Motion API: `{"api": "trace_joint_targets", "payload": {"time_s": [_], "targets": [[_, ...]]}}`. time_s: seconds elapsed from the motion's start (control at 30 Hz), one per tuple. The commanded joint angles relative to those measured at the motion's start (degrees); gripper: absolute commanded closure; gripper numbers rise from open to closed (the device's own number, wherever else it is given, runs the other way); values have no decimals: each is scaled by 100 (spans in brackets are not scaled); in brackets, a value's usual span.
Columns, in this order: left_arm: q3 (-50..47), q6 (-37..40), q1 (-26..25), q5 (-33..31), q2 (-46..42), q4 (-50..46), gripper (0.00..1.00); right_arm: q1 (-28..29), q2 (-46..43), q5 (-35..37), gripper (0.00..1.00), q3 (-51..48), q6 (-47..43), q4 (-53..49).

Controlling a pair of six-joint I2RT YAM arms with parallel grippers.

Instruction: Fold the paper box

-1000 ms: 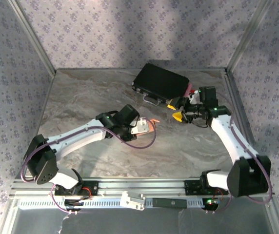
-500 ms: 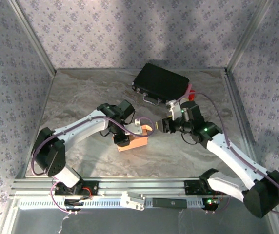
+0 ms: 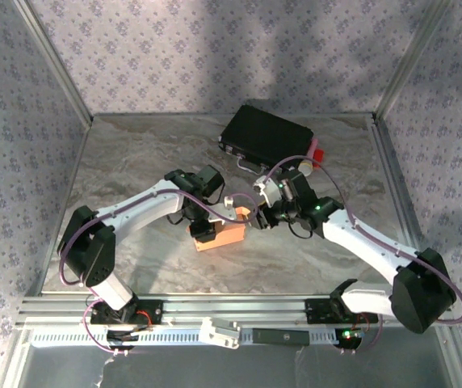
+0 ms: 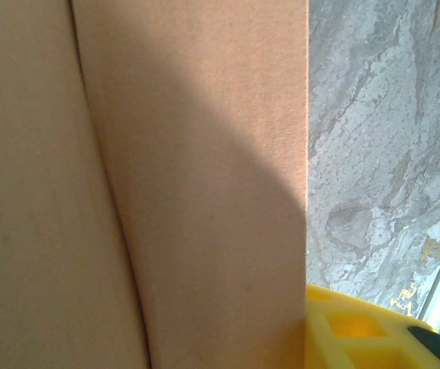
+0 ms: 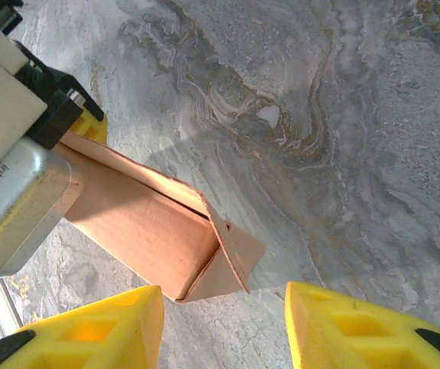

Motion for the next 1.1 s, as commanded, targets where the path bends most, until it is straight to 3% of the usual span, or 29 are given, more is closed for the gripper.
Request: {"api": "trace_joint_targets", "payload": {"time_s": [0.0,0.27,0.67,1.07], "targets": [[-47,127,28,152,-92,2,62,63,62,-105,54,196,-182,59],[-76,136,24,127,-145,56,62,78,305,-16,60,338,-246,113],[-128,118,26,71,-175,171,61,172,548,41,78,510,-262,78],[-156,-14,27,-15,-249,330,61,755,548,1155,99,615,5,-83]]}}
